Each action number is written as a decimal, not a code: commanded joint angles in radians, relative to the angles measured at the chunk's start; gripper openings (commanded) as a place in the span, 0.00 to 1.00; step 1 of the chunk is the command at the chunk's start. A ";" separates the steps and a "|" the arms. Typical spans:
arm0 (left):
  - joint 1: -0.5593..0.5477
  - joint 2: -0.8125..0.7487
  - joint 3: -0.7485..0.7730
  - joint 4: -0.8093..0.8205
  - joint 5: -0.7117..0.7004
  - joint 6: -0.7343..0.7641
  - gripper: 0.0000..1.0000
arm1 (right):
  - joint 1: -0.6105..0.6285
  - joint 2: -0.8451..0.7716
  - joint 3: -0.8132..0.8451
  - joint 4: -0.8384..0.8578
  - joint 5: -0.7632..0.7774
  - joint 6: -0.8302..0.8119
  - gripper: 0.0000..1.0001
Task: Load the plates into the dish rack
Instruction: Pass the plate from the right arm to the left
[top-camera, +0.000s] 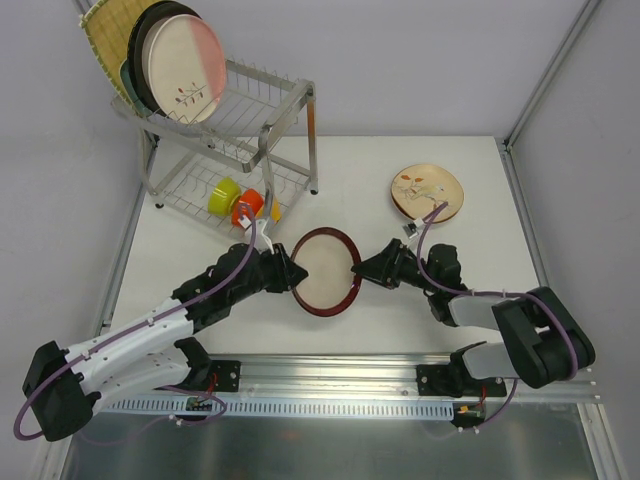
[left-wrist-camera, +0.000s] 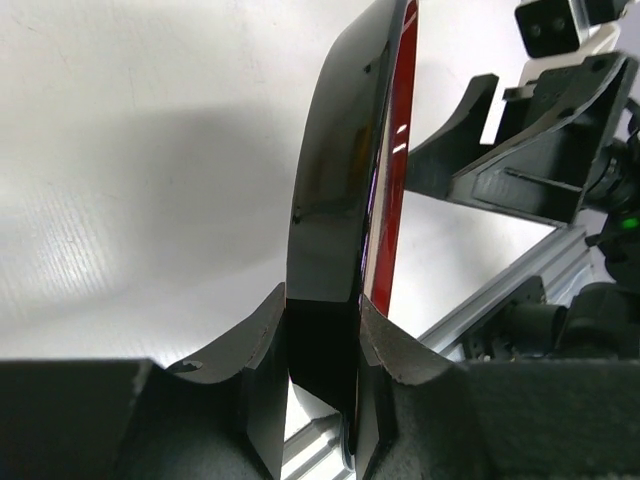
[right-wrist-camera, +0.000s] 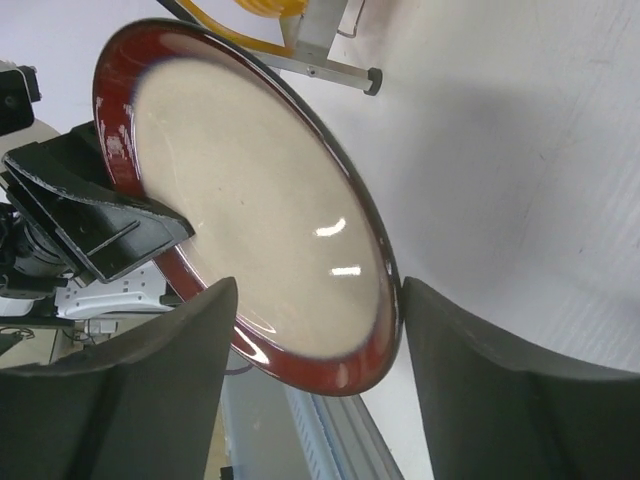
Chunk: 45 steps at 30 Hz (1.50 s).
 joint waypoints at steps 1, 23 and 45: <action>-0.013 -0.040 0.093 0.116 0.046 0.108 0.00 | 0.001 -0.047 0.034 0.053 0.003 -0.055 0.71; -0.015 -0.106 0.248 0.114 0.210 0.515 0.00 | -0.007 -0.741 0.240 -1.114 0.638 -0.535 1.00; -0.010 0.147 0.863 0.097 0.240 0.921 0.00 | -0.008 -0.869 0.164 -1.234 0.888 -0.446 1.00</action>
